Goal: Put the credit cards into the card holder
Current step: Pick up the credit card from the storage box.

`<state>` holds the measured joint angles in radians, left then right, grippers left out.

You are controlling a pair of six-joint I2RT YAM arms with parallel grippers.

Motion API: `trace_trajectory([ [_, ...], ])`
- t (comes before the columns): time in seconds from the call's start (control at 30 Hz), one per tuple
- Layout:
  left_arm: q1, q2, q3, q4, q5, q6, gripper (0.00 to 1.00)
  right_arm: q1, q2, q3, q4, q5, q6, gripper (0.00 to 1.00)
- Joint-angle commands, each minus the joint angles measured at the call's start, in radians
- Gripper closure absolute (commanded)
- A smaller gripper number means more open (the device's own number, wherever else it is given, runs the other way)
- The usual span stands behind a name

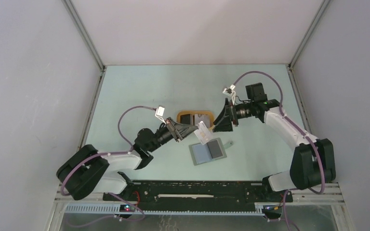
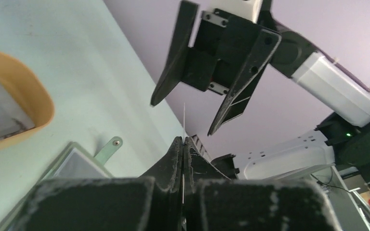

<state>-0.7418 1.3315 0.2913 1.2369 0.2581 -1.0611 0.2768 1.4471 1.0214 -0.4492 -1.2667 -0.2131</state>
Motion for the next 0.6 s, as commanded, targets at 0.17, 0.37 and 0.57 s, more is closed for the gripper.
trace_trajectory([
  [0.17, 0.011, -0.062, -0.038, -0.311, 0.023, 0.060, 1.00, -0.020, -0.103, -0.088, -0.322, 0.327, -0.626, 0.44],
  [0.37, 0.011, 0.074, -0.039, -0.193, 0.002, -0.010, 1.00, 0.070, -0.052, -0.143, -0.227, 0.560, -0.635, 0.53],
  [0.57, 0.010, 0.248, -0.026, -0.058, 0.010, -0.061, 1.00, 0.156, 0.032, -0.144, -0.153, 0.741, -0.586, 0.51],
])
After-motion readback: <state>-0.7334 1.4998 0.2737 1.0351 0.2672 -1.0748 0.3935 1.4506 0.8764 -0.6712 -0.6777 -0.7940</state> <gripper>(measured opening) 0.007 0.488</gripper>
